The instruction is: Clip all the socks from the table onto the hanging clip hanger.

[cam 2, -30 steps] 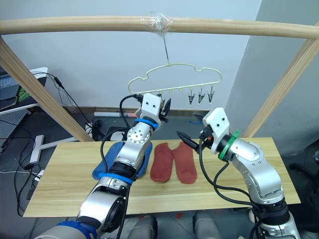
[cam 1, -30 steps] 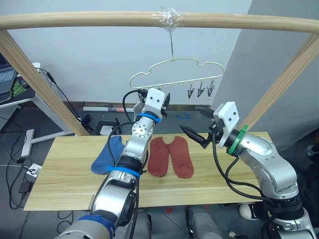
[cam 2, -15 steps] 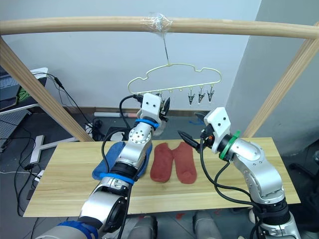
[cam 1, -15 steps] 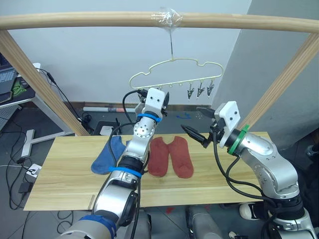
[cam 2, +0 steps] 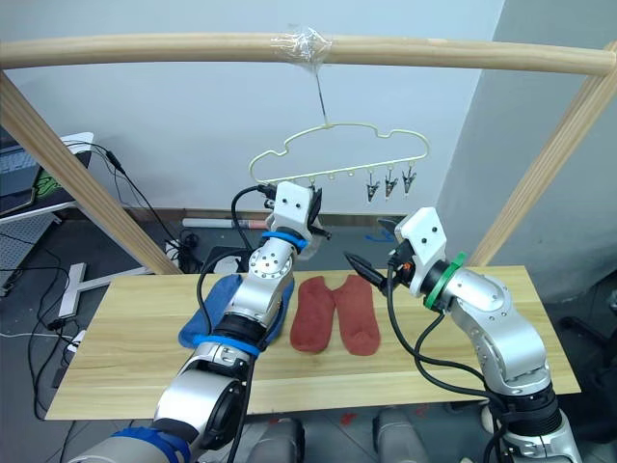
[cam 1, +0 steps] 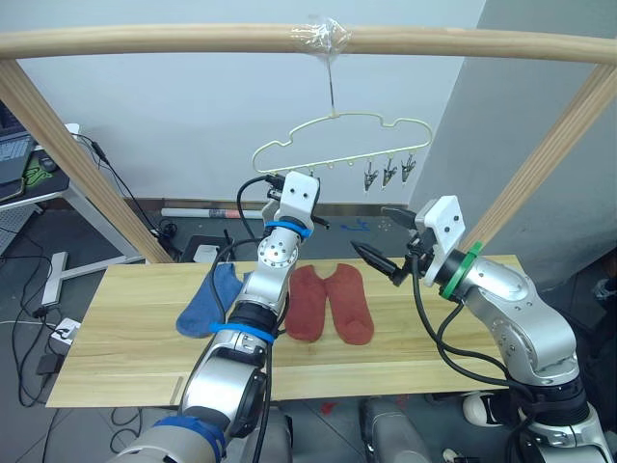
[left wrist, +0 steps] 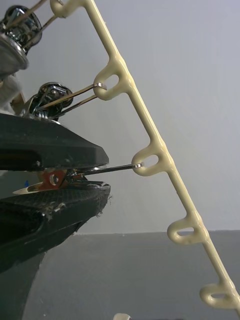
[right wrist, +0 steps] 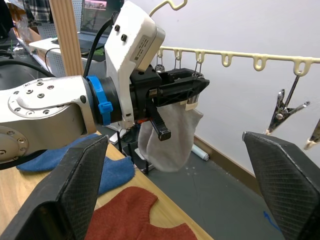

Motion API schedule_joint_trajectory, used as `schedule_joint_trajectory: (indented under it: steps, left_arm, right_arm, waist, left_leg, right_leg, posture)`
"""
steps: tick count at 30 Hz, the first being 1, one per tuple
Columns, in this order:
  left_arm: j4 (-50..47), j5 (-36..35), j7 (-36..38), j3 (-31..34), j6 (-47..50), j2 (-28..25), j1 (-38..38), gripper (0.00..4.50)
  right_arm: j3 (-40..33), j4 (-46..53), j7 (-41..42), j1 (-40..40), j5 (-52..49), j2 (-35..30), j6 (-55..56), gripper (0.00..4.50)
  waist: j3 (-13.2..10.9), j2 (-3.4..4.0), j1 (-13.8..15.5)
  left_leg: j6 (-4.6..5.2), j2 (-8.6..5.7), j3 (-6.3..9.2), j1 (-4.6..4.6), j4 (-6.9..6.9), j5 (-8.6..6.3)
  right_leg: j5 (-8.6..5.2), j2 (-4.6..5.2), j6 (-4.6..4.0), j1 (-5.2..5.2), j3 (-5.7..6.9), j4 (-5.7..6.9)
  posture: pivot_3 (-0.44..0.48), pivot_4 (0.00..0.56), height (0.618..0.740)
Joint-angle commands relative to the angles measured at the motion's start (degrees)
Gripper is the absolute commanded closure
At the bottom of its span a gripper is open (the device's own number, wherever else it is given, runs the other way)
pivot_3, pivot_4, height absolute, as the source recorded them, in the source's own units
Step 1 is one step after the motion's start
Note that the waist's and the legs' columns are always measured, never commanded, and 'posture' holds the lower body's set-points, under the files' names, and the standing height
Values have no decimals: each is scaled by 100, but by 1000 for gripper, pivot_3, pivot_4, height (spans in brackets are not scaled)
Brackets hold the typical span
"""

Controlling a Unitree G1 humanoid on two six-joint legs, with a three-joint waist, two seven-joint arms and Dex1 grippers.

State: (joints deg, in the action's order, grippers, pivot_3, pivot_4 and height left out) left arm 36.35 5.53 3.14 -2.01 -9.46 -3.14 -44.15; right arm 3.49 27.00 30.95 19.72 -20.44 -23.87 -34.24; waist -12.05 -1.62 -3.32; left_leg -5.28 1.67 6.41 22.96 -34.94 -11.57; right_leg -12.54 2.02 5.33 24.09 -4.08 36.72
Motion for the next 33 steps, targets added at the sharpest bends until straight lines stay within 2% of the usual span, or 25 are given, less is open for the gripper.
schedule_joint_trajectory:
  steps: [1,6,8,12,17,23,29,31,33]
  left_arm:
    - [-131,-53,57,16,-126,-34,-144,4305]
    - [-281,-234,380,53,104,-83,-52,4305]
    - [-650,-594,766,150,540,-111,53,4305]
    - [-1547,-1483,1417,466,1932,-264,276,4305]
    - [-2198,-2191,1756,689,3288,-399,363,4305]
    - [-2865,-2350,2218,527,4012,-883,612,4305]
    - [-3114,-2390,2111,545,4190,-877,708,4305]
    - [-3174,-2376,2103,538,4218,-890,780,4305]
    - [-3206,-2370,2101,535,4233,-894,814,4305]
  right_arm:
    - [-32,268,-52,94,-45,13,47,0]
    - [374,-43,-222,61,430,-16,27,0]
    - [683,-520,-418,-29,784,87,65,0]
    - [1008,-2011,-703,187,1244,603,546,0]
    - [1251,-3542,-688,630,1688,1032,1254,0]
    - [1250,-6672,-704,1709,2053,1720,2260,0]
    - [1171,-7645,-506,1889,2184,1899,2491,0]
    - [1315,-7730,-386,1704,2379,1807,2476,366]
    - [1337,-7691,-303,1559,2463,1732,2476,914]
  waist:
    - [0,0,0]
    - [0,0,-13]
    - [0,-1,-15]
    - [0,0,-32]
    - [0,1,-97]
    - [1,1,-149]
    - [0,1,-97]
    - [1,2,-99]
    - [2,2,-96]
  left_leg:
    - [0,0,0,-2,0,0]
    - [1,0,0,-6,-2,2]
    - [1,0,0,-7,-2,2]
    - [1,0,0,-7,-2,2]
    - [3,0,1,-11,-2,4]
    - [4,0,4,-18,-1,5]
    - [3,0,6,-10,1,4]
    - [3,0,6,-13,1,4]
    - [3,0,6,-19,1,5]
  right_leg:
    - [-1,0,-1,0,0,3]
    - [-1,-2,-2,1,-1,12]
    - [-1,-2,-2,0,-1,12]
    - [-2,-2,-4,3,-3,18]
    - [-2,-2,-5,2,-3,22]
    - [-1,-3,-7,-3,-2,25]
    - [12,-2,-34,-2,-2,18]
    - [11,-3,-34,-2,-1,21]
    - [-3,-3,-11,-4,-1,24]
  posture:
    - [-90,172,740]
    - [-71,175,740]
    - [-71,175,740]
    - [-49,178,740]
    - [-21,175,740]
    - [14,171,740]
    - [28,168,740]
    - [40,168,740]
    - [40,168,740]
